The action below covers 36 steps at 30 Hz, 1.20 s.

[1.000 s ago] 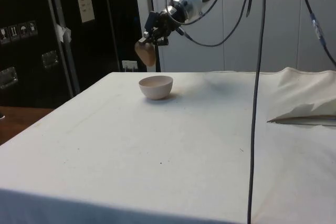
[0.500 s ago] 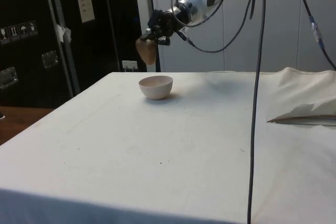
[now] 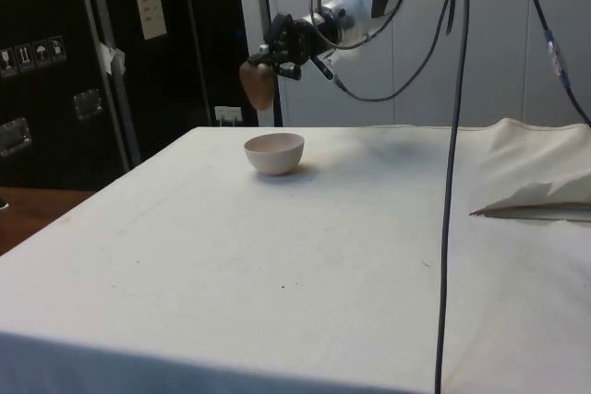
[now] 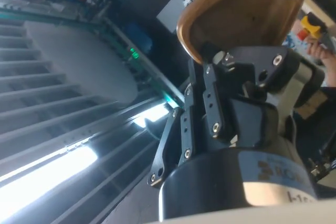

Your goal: Pour the coffee beans from the cup into the bowl.

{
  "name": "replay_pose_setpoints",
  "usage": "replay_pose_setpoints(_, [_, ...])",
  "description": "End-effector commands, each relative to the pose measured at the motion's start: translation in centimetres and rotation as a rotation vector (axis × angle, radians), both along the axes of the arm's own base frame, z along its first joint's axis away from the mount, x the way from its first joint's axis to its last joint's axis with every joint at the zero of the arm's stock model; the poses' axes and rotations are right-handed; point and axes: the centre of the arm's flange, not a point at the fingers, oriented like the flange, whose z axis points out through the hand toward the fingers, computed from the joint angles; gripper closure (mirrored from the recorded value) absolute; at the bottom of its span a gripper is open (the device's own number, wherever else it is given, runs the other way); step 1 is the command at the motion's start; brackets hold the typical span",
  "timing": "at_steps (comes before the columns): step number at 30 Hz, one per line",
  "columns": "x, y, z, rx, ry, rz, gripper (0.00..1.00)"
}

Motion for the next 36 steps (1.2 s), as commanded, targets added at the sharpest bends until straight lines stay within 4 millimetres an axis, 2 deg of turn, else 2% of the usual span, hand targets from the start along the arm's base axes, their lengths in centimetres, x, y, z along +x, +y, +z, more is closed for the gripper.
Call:
replay_pose_setpoints(1, [-0.1,0.0,-0.1,0.016,-0.004,-0.004,1.00])
replay_pose_setpoints(15, [-0.6,-0.2,-1.1,0.111,-0.036,-0.035,1.00])
replay_pose_setpoints(36, [-0.9,-0.2,-1.2,0.135,-0.058,-0.040,1.00])
